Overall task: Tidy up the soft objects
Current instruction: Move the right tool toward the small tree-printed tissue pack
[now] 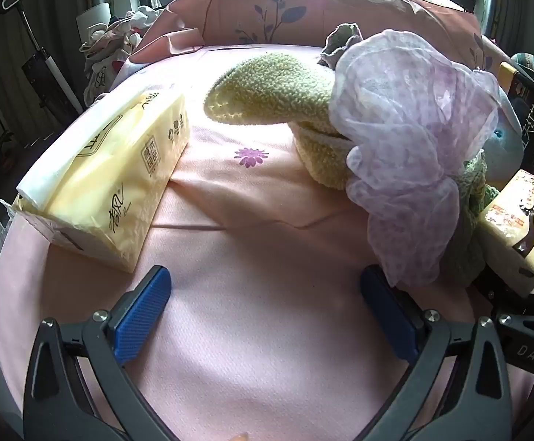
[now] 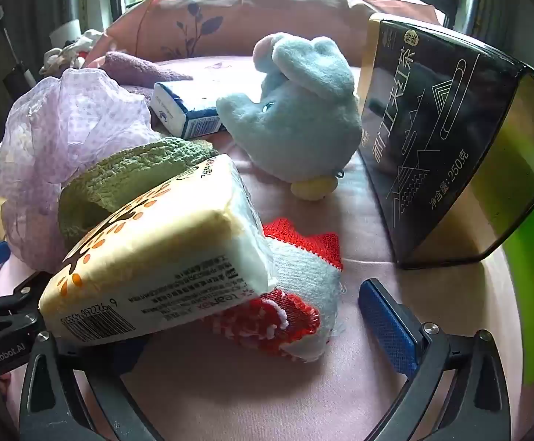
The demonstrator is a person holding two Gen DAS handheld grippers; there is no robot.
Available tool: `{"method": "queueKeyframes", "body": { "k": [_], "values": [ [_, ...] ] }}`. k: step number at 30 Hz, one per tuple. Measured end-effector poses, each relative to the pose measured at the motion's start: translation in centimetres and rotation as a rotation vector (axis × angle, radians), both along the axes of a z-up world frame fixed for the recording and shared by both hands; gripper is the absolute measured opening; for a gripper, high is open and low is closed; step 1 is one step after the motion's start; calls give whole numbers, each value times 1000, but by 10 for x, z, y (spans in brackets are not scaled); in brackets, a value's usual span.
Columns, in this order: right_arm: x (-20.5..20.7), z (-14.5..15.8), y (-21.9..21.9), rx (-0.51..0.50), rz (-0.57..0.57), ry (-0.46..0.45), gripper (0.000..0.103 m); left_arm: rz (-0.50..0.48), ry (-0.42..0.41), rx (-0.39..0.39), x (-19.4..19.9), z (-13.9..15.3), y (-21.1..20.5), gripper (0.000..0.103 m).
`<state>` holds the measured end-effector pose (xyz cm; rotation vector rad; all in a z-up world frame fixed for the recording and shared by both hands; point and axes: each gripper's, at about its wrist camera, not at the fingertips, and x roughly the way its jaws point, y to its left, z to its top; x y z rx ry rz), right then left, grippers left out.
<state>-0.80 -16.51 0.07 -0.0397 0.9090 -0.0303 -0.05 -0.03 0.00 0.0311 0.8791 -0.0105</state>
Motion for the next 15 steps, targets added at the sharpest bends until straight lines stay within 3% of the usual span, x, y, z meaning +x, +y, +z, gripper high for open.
{"method": "queueKeyframes", "body": {
  "k": [10, 15],
  "values": [
    [0, 0, 1, -2, 0, 0, 103, 24, 13, -8, -4, -1, 2, 102],
    [0, 0, 1, -1, 0, 0, 103, 40, 62, -7, -3, 3, -4, 102]
  ]
}}
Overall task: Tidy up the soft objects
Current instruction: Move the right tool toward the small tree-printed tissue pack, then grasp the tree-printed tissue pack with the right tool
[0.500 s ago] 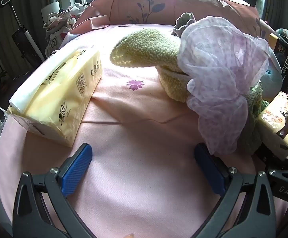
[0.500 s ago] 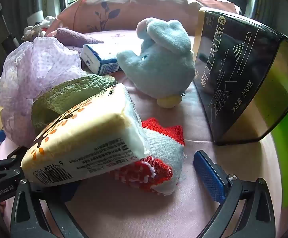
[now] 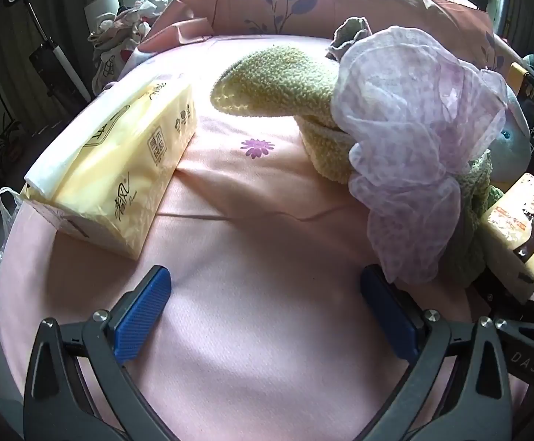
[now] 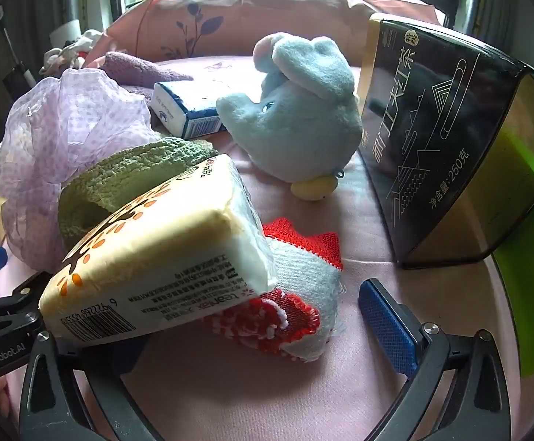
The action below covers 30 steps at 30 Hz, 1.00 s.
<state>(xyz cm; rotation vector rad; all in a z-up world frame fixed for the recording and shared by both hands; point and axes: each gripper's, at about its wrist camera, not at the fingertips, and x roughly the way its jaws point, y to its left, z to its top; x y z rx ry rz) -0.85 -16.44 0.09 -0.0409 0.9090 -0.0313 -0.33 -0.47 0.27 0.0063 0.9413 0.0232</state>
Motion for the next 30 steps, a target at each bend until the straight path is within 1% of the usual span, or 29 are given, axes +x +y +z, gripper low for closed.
{"method": "queueKeyframes", "body": {
  "k": [4, 8, 11, 12, 14, 16, 18, 19, 21, 23, 26, 29, 30],
  "values": [
    [0, 0, 0, -1, 0, 0, 103, -4, 37, -22, -7, 2, 5, 102],
    [2, 1, 0, -2, -3, 8, 103, -1, 62, -24, -16, 5, 3, 102],
    [5, 2, 5, 2, -10, 30, 103, -11, 79, -54, -21, 9, 5, 102],
    [5, 4, 5, 6, -6, 51, 103, -12, 80, -70, -23, 11, 5, 101],
    [3, 10, 2, 57, 3, 85, 103, -16, 75, -117, -29, 15, 8, 100],
    [-6, 18, -3, 116, 31, 93, 103, -14, 59, -176, -32, 21, 14, 97],
    [-17, 27, -12, 169, 29, 86, 103, -4, 45, -236, -31, 28, 22, 94],
    [-21, 32, -17, 181, 26, 70, 103, 0, 33, -267, -32, 32, 26, 93],
    [-29, 46, -26, 199, 17, 12, 103, 7, 0, -310, -34, 40, 30, 86],
    [-37, 60, -34, 249, 20, -39, 103, 17, -46, -324, -35, 50, 31, 85],
    [-44, 87, -46, 339, 42, -107, 103, 25, -111, -323, -37, 62, 30, 85],
    [-43, 110, -44, 341, 60, -134, 102, 9, -136, -345, -38, 66, 25, 85],
    [-40, 116, -42, 333, 59, -138, 97, -2, -138, -355, -42, 65, 26, 85]
  ]
}}
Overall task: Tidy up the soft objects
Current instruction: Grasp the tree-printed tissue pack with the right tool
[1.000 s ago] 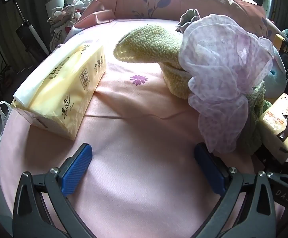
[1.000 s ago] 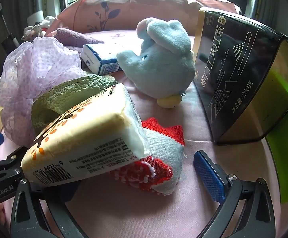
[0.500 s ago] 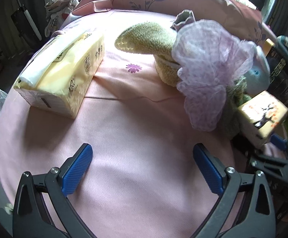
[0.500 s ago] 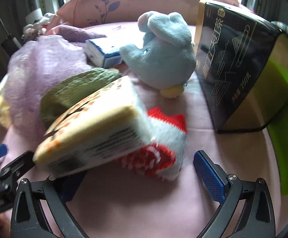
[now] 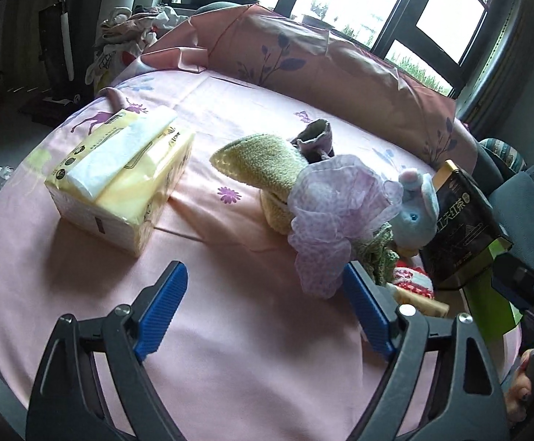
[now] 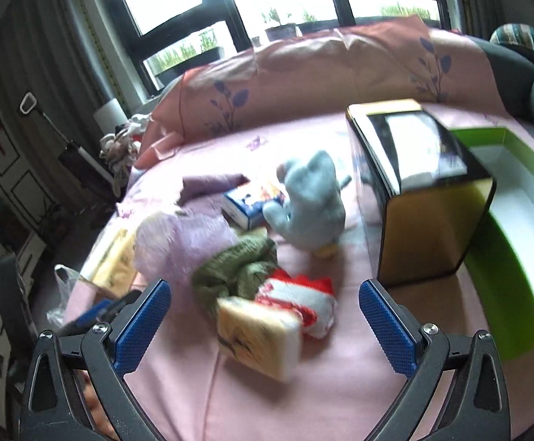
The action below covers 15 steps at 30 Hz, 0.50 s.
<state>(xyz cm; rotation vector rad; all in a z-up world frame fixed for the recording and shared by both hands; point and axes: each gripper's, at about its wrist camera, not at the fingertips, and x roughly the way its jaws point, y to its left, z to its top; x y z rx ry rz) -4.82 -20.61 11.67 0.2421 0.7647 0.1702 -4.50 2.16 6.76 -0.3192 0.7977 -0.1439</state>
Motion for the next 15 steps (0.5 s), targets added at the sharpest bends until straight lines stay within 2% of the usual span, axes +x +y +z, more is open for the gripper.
{"method": "queueKeyframes", "body": {
  "k": [1, 2, 4, 6, 9, 12, 15],
  "values": [
    [5, 5, 4, 1, 1, 0, 93, -9, 0, -8, 0, 0, -2, 85],
    [9, 8, 6, 12, 7, 6, 84, -18, 1, -12, -1, -1, -3, 85],
    [14, 11, 10, 22, 2, 25, 76, -44, 0, -29, -2, -3, -7, 84],
    [11, 6, 9, 15, -45, 43, 62, -87, 2, -57, -4, -5, -16, 74],
    [4, -14, 5, 48, -48, 100, 57, -176, 30, -92, -3, -11, -32, 68],
    [2, -35, -7, 131, -52, 173, 57, -255, 50, -79, -5, -14, -54, 61],
    [4, -53, -17, 187, -74, 236, 57, -333, 77, -84, -6, -18, -74, 59]
  ]
}}
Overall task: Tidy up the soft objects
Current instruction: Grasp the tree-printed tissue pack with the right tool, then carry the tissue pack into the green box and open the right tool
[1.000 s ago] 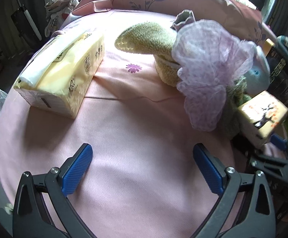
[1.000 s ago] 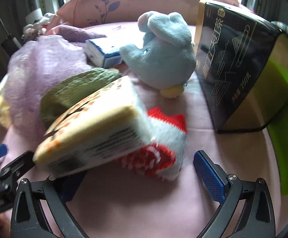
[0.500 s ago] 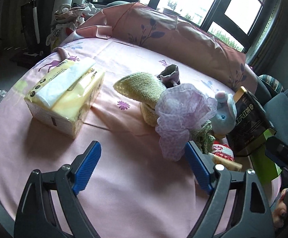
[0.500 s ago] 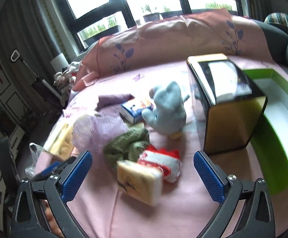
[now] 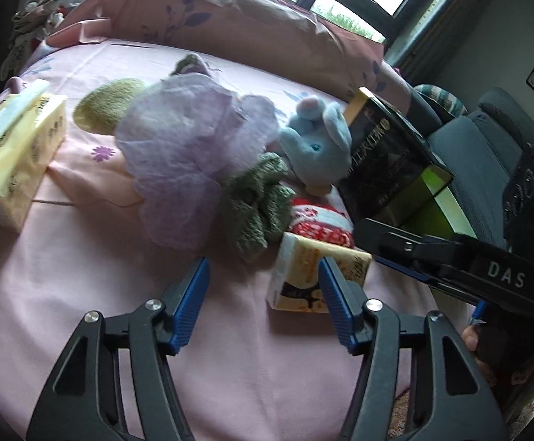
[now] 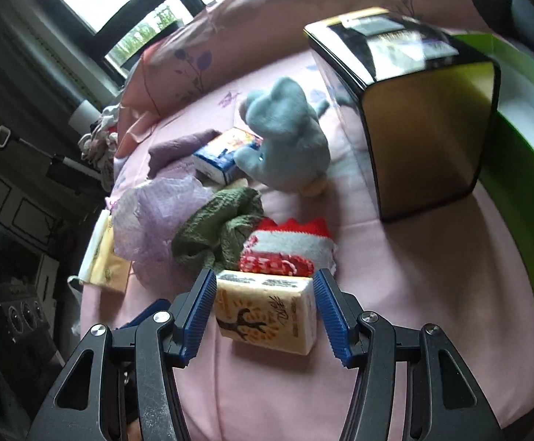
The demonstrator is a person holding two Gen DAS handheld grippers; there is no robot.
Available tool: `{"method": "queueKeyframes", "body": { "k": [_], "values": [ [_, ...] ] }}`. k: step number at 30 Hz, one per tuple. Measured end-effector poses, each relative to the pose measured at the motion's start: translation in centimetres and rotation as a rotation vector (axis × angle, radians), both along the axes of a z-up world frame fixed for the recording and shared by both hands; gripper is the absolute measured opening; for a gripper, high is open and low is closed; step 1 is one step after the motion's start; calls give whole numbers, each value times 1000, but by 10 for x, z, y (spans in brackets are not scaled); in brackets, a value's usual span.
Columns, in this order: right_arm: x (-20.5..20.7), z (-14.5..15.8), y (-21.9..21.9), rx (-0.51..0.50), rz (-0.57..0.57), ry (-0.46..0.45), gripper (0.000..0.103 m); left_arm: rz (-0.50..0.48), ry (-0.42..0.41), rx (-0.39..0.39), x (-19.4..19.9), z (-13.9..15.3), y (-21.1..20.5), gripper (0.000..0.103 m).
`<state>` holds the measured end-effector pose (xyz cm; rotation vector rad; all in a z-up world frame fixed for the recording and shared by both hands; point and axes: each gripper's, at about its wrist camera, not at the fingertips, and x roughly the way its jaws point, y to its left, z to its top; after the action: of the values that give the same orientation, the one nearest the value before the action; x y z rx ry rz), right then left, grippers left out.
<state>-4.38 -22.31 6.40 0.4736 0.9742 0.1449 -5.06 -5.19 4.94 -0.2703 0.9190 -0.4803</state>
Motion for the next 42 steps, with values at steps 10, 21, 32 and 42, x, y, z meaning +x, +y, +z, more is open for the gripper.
{"method": "queueKeyframes", "body": {
  "k": [10, 21, 32, 42],
  "values": [
    [9, -29, 8, 32, 43, 93, 58, -52, 105, 5, 7, -19, -23, 57],
    [2, -19, 15, 34, 65, 44, 58, -73, 29, 36, -5, -8, -35, 53],
    [-29, 60, 0, 7, 11, -189, 58, -108, -219, 42, -28, 61, -57, 54],
    [-53, 144, -73, 4, -111, -440, 58, -222, -465, 59, -40, 147, -125, 54]
  ]
}}
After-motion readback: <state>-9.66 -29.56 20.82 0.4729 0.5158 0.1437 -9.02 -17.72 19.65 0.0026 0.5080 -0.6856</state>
